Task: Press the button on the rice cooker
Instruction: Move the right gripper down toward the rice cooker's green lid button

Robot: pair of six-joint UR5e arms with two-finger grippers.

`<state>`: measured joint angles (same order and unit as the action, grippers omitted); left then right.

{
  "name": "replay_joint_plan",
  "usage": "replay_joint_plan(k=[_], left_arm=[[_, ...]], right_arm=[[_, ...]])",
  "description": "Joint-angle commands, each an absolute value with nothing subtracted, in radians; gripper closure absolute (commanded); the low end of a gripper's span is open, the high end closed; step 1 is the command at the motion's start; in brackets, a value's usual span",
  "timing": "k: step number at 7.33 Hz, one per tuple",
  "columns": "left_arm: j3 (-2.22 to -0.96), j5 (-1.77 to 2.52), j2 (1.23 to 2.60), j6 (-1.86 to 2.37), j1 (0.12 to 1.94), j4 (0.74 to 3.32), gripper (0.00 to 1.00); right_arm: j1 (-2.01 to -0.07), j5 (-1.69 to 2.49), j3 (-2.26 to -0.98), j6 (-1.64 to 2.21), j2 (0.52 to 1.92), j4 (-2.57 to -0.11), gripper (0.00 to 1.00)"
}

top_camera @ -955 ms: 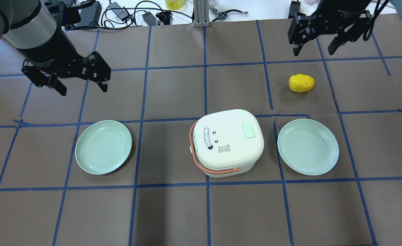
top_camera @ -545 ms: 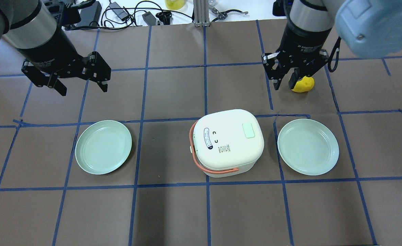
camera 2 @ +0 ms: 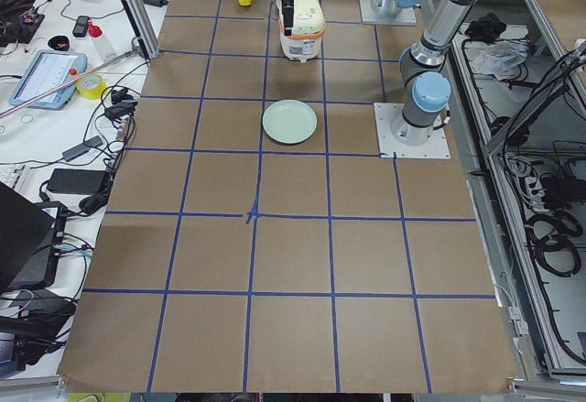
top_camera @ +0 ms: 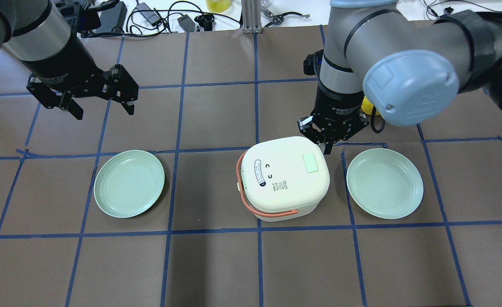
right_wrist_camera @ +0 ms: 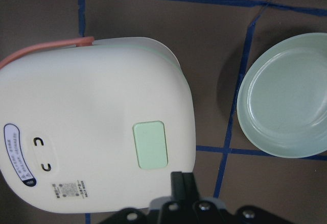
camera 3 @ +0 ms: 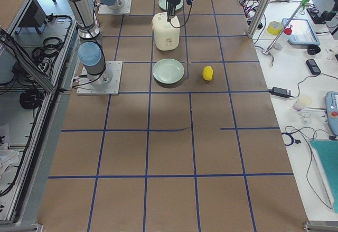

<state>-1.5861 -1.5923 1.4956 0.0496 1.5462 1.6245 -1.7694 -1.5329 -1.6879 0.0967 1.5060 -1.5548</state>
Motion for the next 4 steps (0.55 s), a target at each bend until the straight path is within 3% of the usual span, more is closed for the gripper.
replay_joint_plan(k=[1, 4], left_arm=[[-1.586, -1.592, 1.496, 0.049, 1.546, 1.624, 0.0], [-1.586, -1.592, 1.496, 0.049, 1.546, 1.624, 0.0]], right_arm=[[-1.799, -1.531, -1.764, 0.1, 1.5, -1.621, 1.0], [-1.805, -1.528, -1.796, 0.1, 1.499, -1.674, 1.0]])
